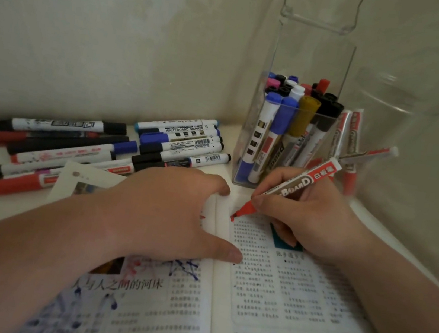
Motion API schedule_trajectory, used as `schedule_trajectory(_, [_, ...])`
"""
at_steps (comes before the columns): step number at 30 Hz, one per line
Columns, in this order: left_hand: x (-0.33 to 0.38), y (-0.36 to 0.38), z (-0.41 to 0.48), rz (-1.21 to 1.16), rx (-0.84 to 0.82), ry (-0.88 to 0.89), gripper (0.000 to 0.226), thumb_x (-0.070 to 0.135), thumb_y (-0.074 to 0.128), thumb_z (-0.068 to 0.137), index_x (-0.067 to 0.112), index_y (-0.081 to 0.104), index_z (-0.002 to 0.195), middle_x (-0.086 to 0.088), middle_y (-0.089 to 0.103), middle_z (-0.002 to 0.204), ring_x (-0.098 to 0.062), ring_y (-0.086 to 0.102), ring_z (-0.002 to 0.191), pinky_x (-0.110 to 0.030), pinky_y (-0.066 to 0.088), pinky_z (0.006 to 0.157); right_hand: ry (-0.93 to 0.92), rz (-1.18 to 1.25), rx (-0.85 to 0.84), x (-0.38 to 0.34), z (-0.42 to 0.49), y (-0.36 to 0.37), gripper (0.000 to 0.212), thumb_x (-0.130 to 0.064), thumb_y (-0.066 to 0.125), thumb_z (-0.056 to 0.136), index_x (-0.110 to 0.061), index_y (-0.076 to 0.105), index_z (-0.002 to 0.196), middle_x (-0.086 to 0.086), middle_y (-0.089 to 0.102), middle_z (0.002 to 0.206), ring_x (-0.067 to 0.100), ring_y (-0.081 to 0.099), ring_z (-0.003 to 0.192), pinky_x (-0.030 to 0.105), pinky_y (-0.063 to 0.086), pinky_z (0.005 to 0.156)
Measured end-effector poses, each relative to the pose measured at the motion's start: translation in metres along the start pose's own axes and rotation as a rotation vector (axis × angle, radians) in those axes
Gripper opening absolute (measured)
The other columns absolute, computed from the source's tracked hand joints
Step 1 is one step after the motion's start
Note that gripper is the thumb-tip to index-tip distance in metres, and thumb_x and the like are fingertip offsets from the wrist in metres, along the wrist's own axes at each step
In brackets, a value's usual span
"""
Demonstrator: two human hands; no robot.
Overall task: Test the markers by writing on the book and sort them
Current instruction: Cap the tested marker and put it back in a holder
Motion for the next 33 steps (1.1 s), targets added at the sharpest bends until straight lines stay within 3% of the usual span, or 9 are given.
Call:
schedule_trajectory(11, [-0.001,0.001,0.002,0.019,-0.017,-0.019,0.101,0.099,0.050,0.052,0.055,0.030,0.141,0.027,0.045,0.136,0.002,0.035,0.101,-0.023,0.037,0.089,0.050,-0.089,0.069,0.003,0.002,-0.004,0.017,0.000,0.070,0.087,-0.007,0.064,0.072,0.004,0.054,0.045,0.018,0.047,0.032,0.022,0.037,0.036])
schedule_trajectory(16, [-0.001,0.001,0.001,0.023,-0.016,-0.022,0.100,0.099,0.050,0.052,0.055,0.030,0.139,0.029,0.043,0.119,0.002,0.036,0.100,-0.024,0.038,0.088,0.014,-0.047,-0.038,-0.003,-0.002,0.005,0.011,-0.001,0.072,0.086,-0.002,0.068,0.075,0.005,0.055,0.048,0.015,0.046,0.035,0.021,0.036,0.037])
schedule_trajectory(21, [0.000,0.000,0.001,0.022,-0.022,-0.024,0.100,0.099,0.050,0.052,0.056,0.030,0.140,0.030,0.038,0.108,0.002,0.036,0.100,-0.024,0.038,0.088,0.025,-0.067,0.021,0.000,0.000,0.000,0.018,0.002,0.069,0.087,-0.007,0.064,0.072,0.004,0.054,0.046,0.018,0.046,0.033,0.021,0.037,0.038])
schedule_trajectory(25, [0.000,0.000,-0.002,0.003,-0.035,-0.032,0.099,0.096,0.052,0.055,0.055,0.029,0.142,0.029,0.044,0.136,0.003,0.034,0.104,-0.025,0.038,0.095,0.040,-0.061,0.142,0.004,-0.001,-0.017,0.016,-0.005,0.070,0.089,-0.008,0.065,0.074,0.001,0.058,0.048,0.018,0.048,0.035,0.025,0.039,0.042])
schedule_trajectory(29, [0.001,-0.001,-0.002,0.004,-0.030,-0.028,0.099,0.097,0.052,0.054,0.055,0.030,0.141,0.030,0.044,0.125,0.003,0.035,0.103,-0.023,0.038,0.092,0.038,-0.085,0.102,0.004,-0.002,-0.013,0.014,-0.005,0.075,0.086,-0.007,0.068,0.074,0.009,0.062,0.055,0.017,0.049,0.038,0.026,0.040,0.040])
schedule_trajectory(33, [0.001,-0.001,-0.001,0.006,-0.036,-0.031,0.100,0.098,0.051,0.053,0.055,0.030,0.141,0.028,0.045,0.136,0.003,0.037,0.104,-0.024,0.040,0.093,0.038,-0.083,0.058,0.002,-0.003,-0.010,0.013,-0.002,0.074,0.085,-0.005,0.069,0.074,0.006,0.058,0.052,0.015,0.048,0.039,0.024,0.039,0.039])
Point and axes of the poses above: each hand's wrist, its own z-axis towards the middle knuckle, its own y-axis out of the palm, x = y × z, the point moved 8 cm from there along z, towards the middle knuckle
